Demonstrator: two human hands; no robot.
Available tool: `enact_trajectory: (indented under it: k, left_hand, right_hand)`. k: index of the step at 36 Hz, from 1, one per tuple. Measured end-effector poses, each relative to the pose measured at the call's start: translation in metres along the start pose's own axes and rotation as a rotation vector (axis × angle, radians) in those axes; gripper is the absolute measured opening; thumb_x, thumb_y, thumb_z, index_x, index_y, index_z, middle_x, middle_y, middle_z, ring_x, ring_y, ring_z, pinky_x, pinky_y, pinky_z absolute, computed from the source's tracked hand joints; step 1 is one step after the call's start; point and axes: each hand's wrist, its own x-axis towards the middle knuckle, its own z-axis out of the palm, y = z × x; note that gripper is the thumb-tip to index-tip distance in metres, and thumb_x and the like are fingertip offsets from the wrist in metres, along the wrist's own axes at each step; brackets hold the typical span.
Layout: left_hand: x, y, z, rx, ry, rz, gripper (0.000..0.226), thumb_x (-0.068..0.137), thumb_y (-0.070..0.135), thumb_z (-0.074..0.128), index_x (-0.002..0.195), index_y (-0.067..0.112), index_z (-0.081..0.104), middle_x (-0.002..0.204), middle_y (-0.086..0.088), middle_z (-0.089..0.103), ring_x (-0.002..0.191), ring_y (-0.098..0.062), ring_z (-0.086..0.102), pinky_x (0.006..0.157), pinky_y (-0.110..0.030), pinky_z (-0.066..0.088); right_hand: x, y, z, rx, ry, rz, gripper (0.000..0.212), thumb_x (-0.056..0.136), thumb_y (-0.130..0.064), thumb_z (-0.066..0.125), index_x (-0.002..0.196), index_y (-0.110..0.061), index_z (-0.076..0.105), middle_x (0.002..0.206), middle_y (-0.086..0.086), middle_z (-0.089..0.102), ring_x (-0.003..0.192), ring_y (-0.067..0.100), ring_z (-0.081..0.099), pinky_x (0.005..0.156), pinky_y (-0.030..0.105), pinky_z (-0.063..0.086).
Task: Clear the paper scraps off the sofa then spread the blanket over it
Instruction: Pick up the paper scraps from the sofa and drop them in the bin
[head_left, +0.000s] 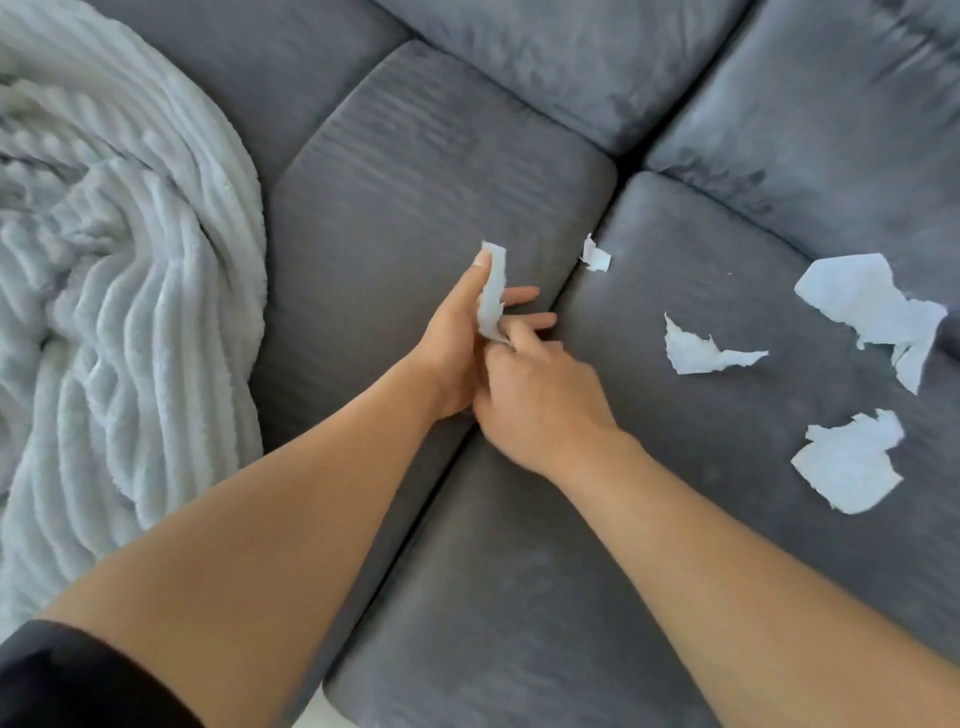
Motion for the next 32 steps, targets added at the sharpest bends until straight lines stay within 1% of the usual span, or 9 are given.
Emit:
enact_trajectory:
  k: [2, 4, 7, 11, 14, 22, 26, 29, 32]
  left_hand:
    - [-0.001, 0.001, -0.003, 0.045, -0.004, 0.007, 0.053, 0.099, 0.051, 0.052, 0.127, 0.009, 0.064, 0.117, -0.018, 0.074, 0.109, -0.039, 0.07, 0.096, -0.046, 0.056]
    - [0.0, 0.001, -0.002, 0.092, 0.002, 0.042, 0.028, 0.103, 0.028, 0.05, 0.111, 0.011, 0.071, 0.097, -0.009, 0.076, 0.091, -0.03, 0.07, 0.076, -0.036, 0.057]
    - [-0.003, 0.001, -0.004, 0.103, -0.02, 0.048, 0.028, 0.104, 0.023, 0.044, 0.108, 0.014, 0.069, 0.085, -0.007, 0.075, 0.066, -0.021, 0.068, 0.047, -0.027, 0.047]
    - [-0.002, 0.001, -0.006, 0.086, -0.044, 0.038, 0.028, 0.105, 0.025, 0.044, 0.12, 0.011, 0.063, 0.103, -0.017, 0.077, 0.07, -0.026, 0.073, 0.043, -0.025, 0.046]
    - [-0.003, 0.0, -0.003, 0.157, -0.013, 0.061, 0.027, 0.103, 0.03, 0.049, 0.119, 0.012, 0.062, 0.097, -0.017, 0.077, 0.063, -0.024, 0.07, 0.041, -0.025, 0.044]
    - [-0.008, -0.002, 0.002, 0.177, 0.073, 0.08, 0.057, 0.103, 0.062, 0.036, 0.098, 0.009, 0.059, 0.06, -0.006, 0.047, 0.044, -0.016, 0.03, 0.043, -0.024, 0.022]
    - [-0.009, -0.002, 0.004, 0.133, 0.06, 0.089, 0.062, 0.107, 0.057, 0.025, 0.11, 0.009, 0.063, 0.07, -0.011, 0.059, 0.054, -0.022, 0.048, 0.049, -0.027, 0.031]
    - [-0.008, -0.002, -0.001, 0.094, 0.026, 0.069, 0.058, 0.108, 0.052, 0.026, 0.11, 0.013, 0.069, 0.087, -0.011, 0.071, 0.08, -0.028, 0.064, 0.069, -0.035, 0.049]
    - [-0.007, -0.003, -0.006, 0.141, -0.009, 0.019, 0.048, 0.108, 0.041, 0.034, 0.097, 0.012, 0.07, 0.075, -0.007, 0.068, 0.068, -0.022, 0.063, 0.057, -0.026, 0.05]
  right_hand:
    - [-0.001, -0.002, -0.001, 0.052, 0.04, -0.023, 0.032, 0.094, -0.038, 0.048, 0.116, -0.019, 0.06, 0.132, 0.0, 0.047, 0.102, 0.036, 0.058, 0.067, 0.04, 0.04]
    - [0.001, 0.008, -0.008, 0.175, 0.266, 0.026, 0.024, 0.09, -0.046, 0.049, 0.09, -0.027, 0.064, 0.112, -0.007, 0.061, 0.092, 0.028, 0.062, 0.064, 0.034, 0.041]
    - [0.014, 0.034, -0.017, 0.261, 0.537, 0.225, 0.029, 0.09, -0.047, 0.048, 0.079, -0.024, 0.061, 0.095, -0.006, 0.063, 0.084, 0.028, 0.062, 0.064, 0.033, 0.039]
    - [0.043, 0.079, -0.022, 0.019, 0.182, 0.353, 0.032, 0.094, -0.042, 0.05, 0.119, -0.028, 0.064, 0.153, -0.002, 0.034, 0.101, 0.038, 0.062, 0.074, 0.039, 0.039]
    - [0.054, 0.093, -0.018, -0.092, -0.006, 0.302, 0.037, 0.094, -0.047, 0.048, 0.127, -0.032, 0.054, 0.161, -0.005, 0.014, 0.109, 0.039, 0.059, 0.076, 0.041, 0.038]
    - [0.059, 0.072, -0.011, 0.115, 0.111, 0.371, 0.033, 0.097, -0.03, 0.048, 0.118, -0.006, 0.055, 0.145, 0.0, 0.042, 0.11, 0.038, 0.058, 0.082, 0.04, 0.042]
    - [0.033, 0.04, -0.01, 0.452, 0.439, 0.273, 0.03, 0.091, -0.017, 0.05, 0.113, -0.011, 0.069, 0.128, 0.0, 0.064, 0.113, 0.025, 0.06, 0.089, 0.033, 0.045]
    - [0.005, 0.012, -0.008, 0.456, 0.295, 0.1, 0.025, 0.084, -0.022, 0.046, 0.095, -0.021, 0.068, 0.113, -0.01, 0.07, 0.098, 0.024, 0.064, 0.077, 0.036, 0.052]
    - [-0.007, 0.01, -0.006, 0.267, 0.07, -0.068, 0.002, 0.088, -0.028, 0.048, 0.087, -0.028, 0.05, 0.099, -0.015, 0.062, 0.088, 0.022, 0.06, 0.064, 0.035, 0.045]
